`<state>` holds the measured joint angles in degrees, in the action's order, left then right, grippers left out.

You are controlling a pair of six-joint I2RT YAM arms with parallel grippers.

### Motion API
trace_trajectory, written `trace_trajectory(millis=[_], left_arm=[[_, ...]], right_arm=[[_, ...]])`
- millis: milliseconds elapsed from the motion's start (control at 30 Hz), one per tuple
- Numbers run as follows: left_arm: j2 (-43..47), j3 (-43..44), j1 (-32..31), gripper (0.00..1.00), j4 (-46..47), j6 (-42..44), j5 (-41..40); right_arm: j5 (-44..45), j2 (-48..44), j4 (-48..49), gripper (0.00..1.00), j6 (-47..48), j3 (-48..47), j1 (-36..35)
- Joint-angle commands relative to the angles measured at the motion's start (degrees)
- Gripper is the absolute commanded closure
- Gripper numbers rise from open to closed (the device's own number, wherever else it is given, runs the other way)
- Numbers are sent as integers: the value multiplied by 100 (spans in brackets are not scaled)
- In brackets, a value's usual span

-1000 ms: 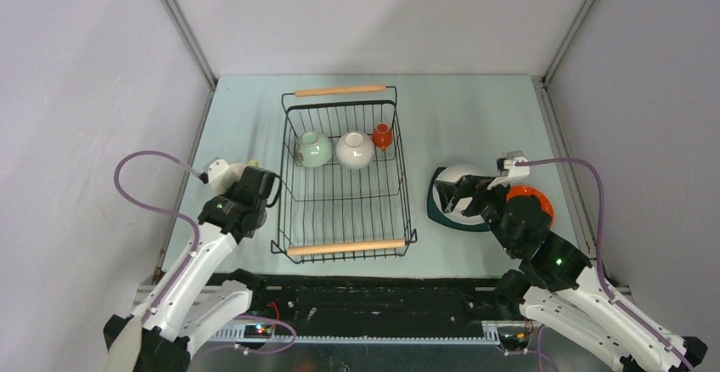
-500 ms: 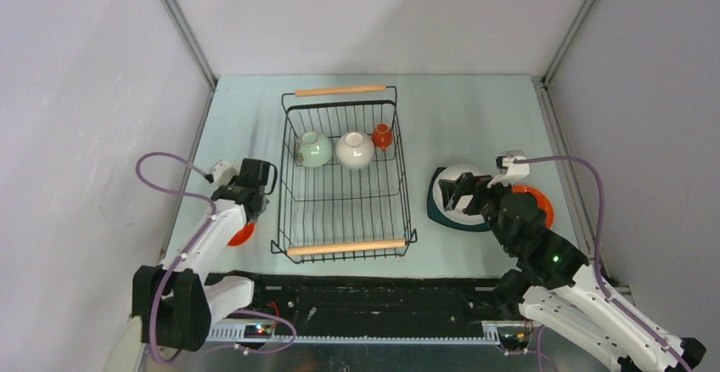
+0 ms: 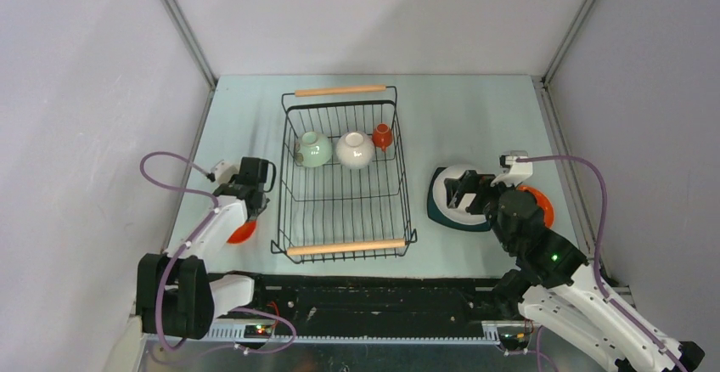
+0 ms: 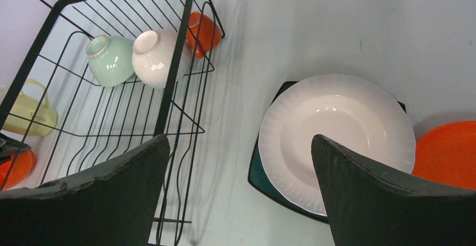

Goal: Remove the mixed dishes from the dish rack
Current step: Place the bowl at the center of the board.

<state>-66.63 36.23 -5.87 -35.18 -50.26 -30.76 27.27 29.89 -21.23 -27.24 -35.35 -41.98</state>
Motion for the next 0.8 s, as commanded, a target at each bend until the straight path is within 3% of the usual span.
trace_trajectory(millis=[0,333,767], left_arm=[[169,-145,59,77,136,90,-59],[550,-339,60,63,144,-21,-116],[2018,-684,60,25,89,4,185]], right_arm=[[162,-44,-92,1,-182,11,45],[259,-62,-425,1,-514,136,71],[336,-216,-658,1,-712,213,126]])
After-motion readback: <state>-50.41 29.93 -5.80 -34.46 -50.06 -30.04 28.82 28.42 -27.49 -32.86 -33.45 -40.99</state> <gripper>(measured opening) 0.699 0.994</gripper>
